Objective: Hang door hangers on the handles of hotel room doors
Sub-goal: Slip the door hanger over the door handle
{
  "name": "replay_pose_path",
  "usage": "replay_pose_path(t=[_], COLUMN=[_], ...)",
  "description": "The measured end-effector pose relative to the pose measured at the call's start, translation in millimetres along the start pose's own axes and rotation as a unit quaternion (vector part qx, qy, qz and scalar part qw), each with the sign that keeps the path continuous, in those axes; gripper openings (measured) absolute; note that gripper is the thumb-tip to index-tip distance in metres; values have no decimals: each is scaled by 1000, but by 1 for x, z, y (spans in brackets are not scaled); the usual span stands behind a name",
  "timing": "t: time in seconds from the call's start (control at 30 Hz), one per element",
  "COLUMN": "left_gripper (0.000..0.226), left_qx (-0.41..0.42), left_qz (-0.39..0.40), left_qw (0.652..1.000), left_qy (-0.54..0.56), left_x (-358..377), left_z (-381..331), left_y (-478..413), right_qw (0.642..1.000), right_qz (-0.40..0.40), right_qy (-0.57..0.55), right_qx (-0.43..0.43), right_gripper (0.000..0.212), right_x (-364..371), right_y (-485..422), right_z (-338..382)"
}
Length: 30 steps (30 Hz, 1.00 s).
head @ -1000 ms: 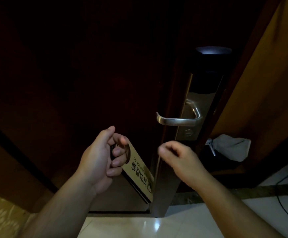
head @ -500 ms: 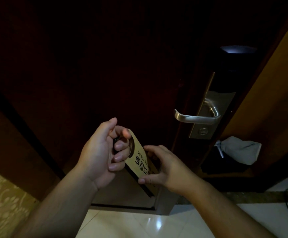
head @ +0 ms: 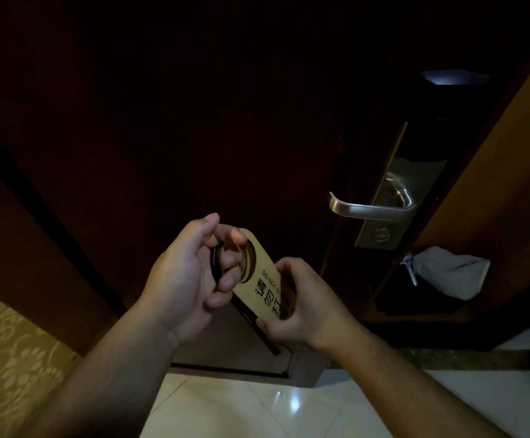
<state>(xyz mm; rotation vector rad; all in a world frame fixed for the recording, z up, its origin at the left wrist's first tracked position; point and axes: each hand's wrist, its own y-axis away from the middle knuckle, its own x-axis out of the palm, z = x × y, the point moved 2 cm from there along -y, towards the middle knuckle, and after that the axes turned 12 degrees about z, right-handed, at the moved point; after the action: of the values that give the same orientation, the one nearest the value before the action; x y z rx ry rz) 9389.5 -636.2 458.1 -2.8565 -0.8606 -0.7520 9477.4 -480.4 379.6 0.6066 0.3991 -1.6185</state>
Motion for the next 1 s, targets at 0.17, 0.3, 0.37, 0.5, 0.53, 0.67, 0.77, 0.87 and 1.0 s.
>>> replay_pose_path(t=[0.17,0.3,0.37,0.5,0.53,0.67,0.77,0.87,1.0], left_gripper=[40,41,42,39,38,34,32,33,30], left_qx=[20,37,39,49,52,59,63,71,75], left_qz=[-22,-25,-30,-50,-58,-90,-92,-92,-105], left_qw=[999,999,998,997,997,992,991,990,988], left_qy=[-44,-31,-28,-27,-30,-62,-70,-74,-80], left_x=[3,2,3,2,1,3,12,23,34], left_z=[1,4,5,8,8,12,16,19,26], left_y=[-4,-9,-12,-16,-17,-26,-36,-47,-58], right_qw=[999,998,997,995,994,982,981,974,968], right_qz=[-5,-38,-57,-78,-91,-151,-161,-178,-202], right_qy=[-31,-45,-36,-58,-66,-106,-97,-130,-143], right_qx=[-2,-22,-24,-8,-11,-31,-36,-45,-38], right_gripper=[80,85,87,87,84,69,52,28,24], right_x=[-9,-13,-14,-18,-21,-40,-50,-58,-72], right_y=[3,8,10,16,18,21,24,27,29], right_z=[-4,-6,-9,-11,-10,-4,-1,-4,-15])
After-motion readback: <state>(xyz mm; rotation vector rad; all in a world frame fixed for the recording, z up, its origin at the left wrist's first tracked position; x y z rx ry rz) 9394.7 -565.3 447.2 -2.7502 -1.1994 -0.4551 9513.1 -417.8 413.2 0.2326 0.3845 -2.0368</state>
